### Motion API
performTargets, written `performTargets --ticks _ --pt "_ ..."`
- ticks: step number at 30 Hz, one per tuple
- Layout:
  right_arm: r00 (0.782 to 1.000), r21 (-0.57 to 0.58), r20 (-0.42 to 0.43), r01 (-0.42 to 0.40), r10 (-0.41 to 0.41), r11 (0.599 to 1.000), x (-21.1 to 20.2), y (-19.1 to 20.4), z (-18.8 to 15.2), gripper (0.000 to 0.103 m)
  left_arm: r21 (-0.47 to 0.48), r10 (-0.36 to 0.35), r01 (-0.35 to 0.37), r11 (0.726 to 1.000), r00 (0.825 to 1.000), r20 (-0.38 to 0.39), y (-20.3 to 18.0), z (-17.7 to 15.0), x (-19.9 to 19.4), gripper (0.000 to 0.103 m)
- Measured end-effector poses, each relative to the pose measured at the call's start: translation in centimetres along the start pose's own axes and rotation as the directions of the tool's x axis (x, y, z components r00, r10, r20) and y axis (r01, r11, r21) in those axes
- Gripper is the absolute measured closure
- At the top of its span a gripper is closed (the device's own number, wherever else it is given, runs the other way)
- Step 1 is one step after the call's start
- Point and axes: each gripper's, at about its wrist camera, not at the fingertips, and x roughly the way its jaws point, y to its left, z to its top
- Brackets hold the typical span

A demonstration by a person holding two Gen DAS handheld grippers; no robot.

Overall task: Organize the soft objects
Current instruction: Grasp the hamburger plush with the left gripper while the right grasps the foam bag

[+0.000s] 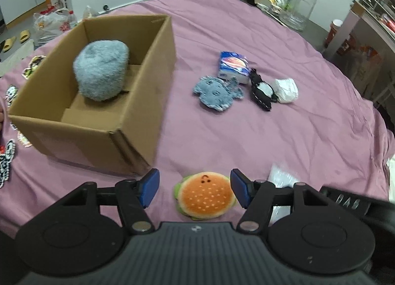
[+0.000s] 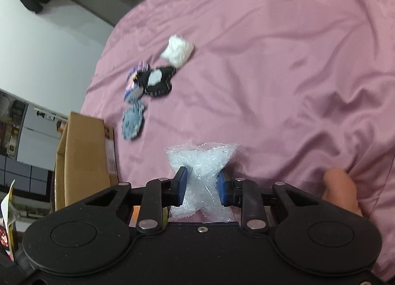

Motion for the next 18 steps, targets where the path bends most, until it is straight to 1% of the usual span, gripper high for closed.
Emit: performTargets --ticks 3,4,7,11,12,13,14,15,16,18 --pt "0.999 -0.035 0.015 0.036 -0.035 0.999 0.3 0.4 0.3 0.075 0.013 -0.007 0.007 1.000 1.000 -0.018 -0.3 -0.4 0.9 0.040" --pt "0.999 -0.036 0.002 0.042 -0.042 0.998 0.7 0.4 0.3 0.070 0.015 -0.008 0.009 1.000 0.999 -0.031 -0.4 -0.5 1.3 0.040" --pt "0.998 -0.028 -0.037 0.055 -0.056 0.998 1.5 0.3 0.3 0.050 0.020 -0.019 0.020 1.000 0.997 -0.069 -0.6 -0.9 2.6 0.040" --pt "0.997 -0.057 -0.042 0.055 -0.057 0.997 2.1 0.6 0.2 0.050 0.032 -0.021 0.024 0.999 0.996 -0.091 -0.9 -1.4 4.0 0.040" --pt "0.997 -0.058 -0.050 0.052 -0.055 0.997 2.5 0.5 0.2 0.051 0.026 -0.025 0.027 0.999 0.995 -0.093 -0.8 -1.3 4.2 0.041" --pt "0.997 -0.062 -0.053 0.052 -0.056 0.997 2.6 0.5 0.2 0.056 0.017 -0.029 0.031 0.999 0.995 -0.091 -0.8 -1.3 4.3 0.041" --pt "0.997 -0.068 -0.052 0.049 -0.052 0.997 2.6 0.5 0.2 0.062 0.014 -0.032 0.034 0.999 0.995 -0.089 -0.7 -1.2 4.3 0.048" --pt "0.997 -0.074 -0.048 0.049 -0.053 0.996 2.6 0.5 0.2 0.063 0.016 -0.045 0.047 0.999 0.995 -0.086 -0.8 -1.2 4.2 0.058" --pt "0.998 -0.080 -0.044 0.048 -0.051 0.996 2.5 0.5 0.1 0.067 0.015 -0.052 0.053 0.998 0.995 -0.086 -0.8 -1.1 4.0 0.059" --pt "0.998 -0.083 -0.035 0.040 -0.043 0.996 2.1 0.5 0.1 0.070 0.013 -0.055 0.056 0.998 0.995 -0.078 -0.8 -1.1 3.6 0.065"
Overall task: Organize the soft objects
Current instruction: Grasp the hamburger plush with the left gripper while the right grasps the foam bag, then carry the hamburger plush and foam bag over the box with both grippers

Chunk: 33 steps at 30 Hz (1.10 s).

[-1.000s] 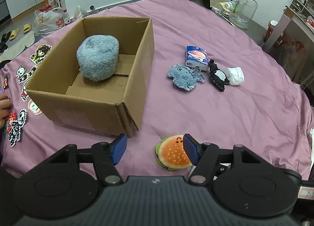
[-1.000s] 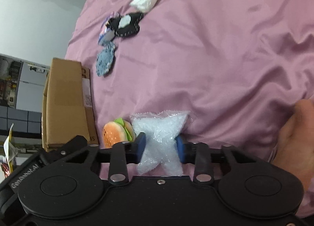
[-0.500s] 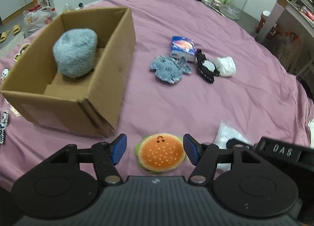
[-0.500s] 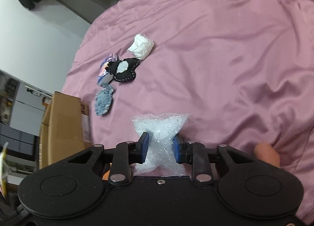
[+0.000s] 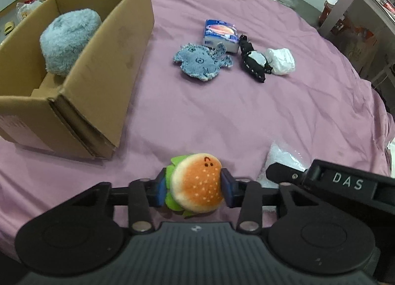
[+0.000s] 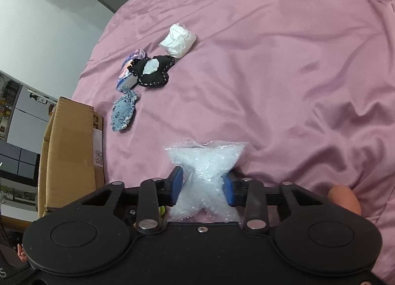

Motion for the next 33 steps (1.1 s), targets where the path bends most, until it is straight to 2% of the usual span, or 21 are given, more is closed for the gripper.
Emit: performTargets --ticks 3,10,13,33 --pt "0.999 -0.002 0.037 -0.004 0.005 1.000 -1.0 0.1 -0.2 0.071 -0.013 -0.016 0.016 1.000 1.000 0.003 0.3 -0.1 -0.9 0.072" --pt "0.999 0.026 0.041 -0.032 0.031 0.999 -2.8 0.0 -0.9 0.071 -0.029 -0.046 0.047 0.998 0.998 0.038 1.0 0.1 -3.5 0.074" --pt "0.996 0.051 0.034 -0.083 0.081 0.995 -3.8 0.4 -1.1 0.071 -0.035 -0.063 0.065 0.997 0.997 0.054 1.3 0.3 -4.6 0.074" --pt "0.988 -0.059 0.128 -0.080 0.087 0.995 -8.2 8.3 -1.0 0.071 -0.058 -0.144 0.158 0.986 0.972 0.185 4.9 3.8 -10.2 0.074"
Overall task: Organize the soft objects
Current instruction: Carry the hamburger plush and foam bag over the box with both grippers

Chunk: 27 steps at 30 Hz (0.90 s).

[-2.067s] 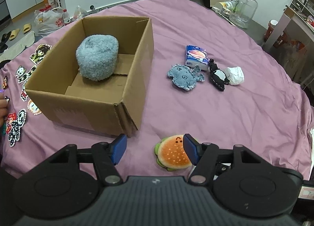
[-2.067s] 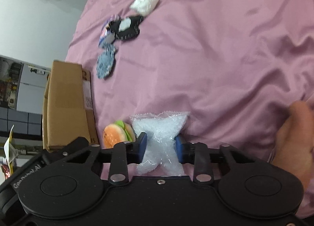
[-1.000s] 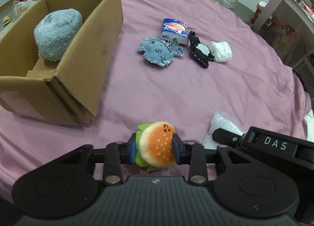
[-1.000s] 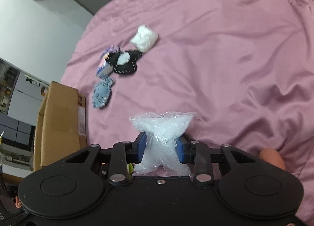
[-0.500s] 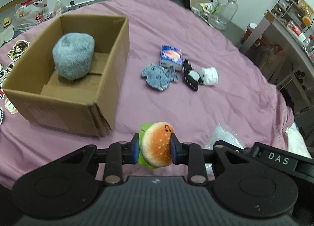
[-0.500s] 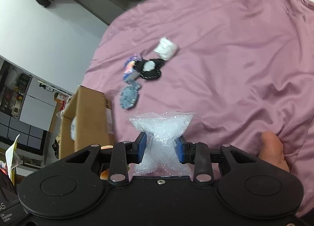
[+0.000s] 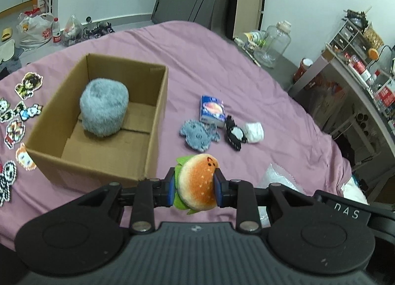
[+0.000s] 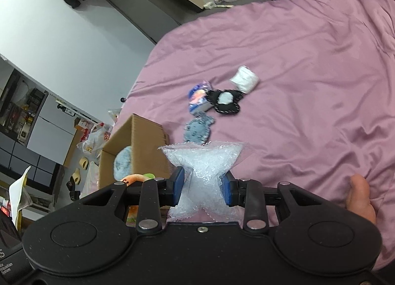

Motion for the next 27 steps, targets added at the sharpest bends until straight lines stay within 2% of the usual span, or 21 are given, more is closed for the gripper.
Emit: performTargets --ticks 14,27 --pt "1.000 -0.090 0.026 -0.003 0.006 0.996 2.2 6.8 0.0 0.071 -0.056 -0.006 0.011 0.998 0.997 0.073 6.4 3.7 -1.6 0.074" --pt "1.000 -0.169 0.005 -0.012 0.013 0.986 6.0 12.5 -0.2 0.071 -0.126 -0.004 0.015 0.992 0.996 0.086 12.0 6.7 0.2 0.074"
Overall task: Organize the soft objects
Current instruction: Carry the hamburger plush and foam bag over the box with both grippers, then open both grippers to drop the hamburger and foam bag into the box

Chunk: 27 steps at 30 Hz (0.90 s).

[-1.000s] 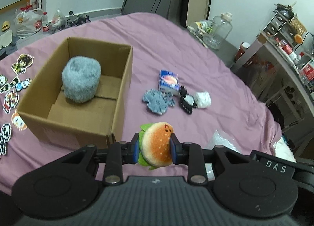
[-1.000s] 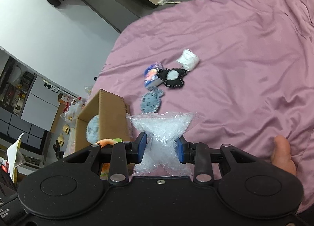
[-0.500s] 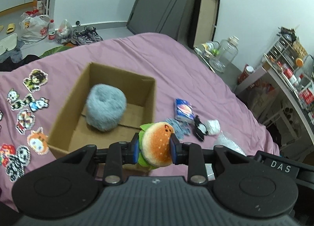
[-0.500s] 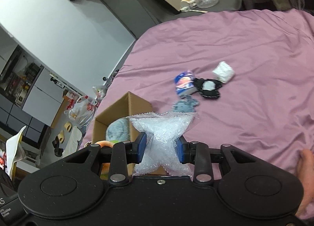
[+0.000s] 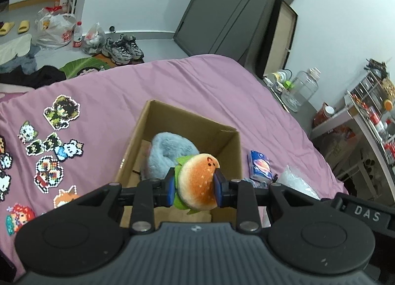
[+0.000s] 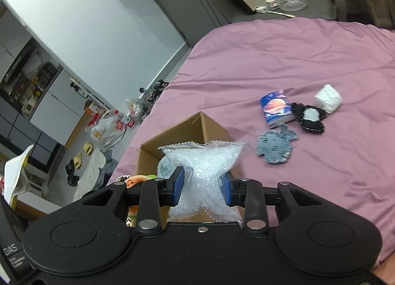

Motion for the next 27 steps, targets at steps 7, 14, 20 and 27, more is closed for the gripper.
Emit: performTargets --ticks 7,14,20,27 --pt "1.000 -0.051 -0.005 0.018 -0.018 0.999 2.0 1.7 0.0 0.071 -0.066 0.022 -0.024 0.998 0.999 -0.032 2.0 -1.0 1.9 0.074" --pt "1.000 -0.082 -0.006 0.026 -0.026 0.996 4.1 2.6 0.3 0.071 -0.030 0.048 -0.049 0.998 0.998 -0.030 2.6 -1.2 3.3 0.073" --pt "0.999 -0.093 -0.014 0.043 -0.044 0.995 5.4 2.8 0.6 0.071 -0.026 0.063 -0.064 0.998 0.998 -0.029 3.1 -1.1 4.2 0.071" --pt "0.999 -0.120 0.002 0.035 -0.035 0.992 6.3 3.8 1.6 0.070 -0.036 0.058 -0.059 0.998 0.998 -0.017 3.3 -0.9 4.1 0.067"
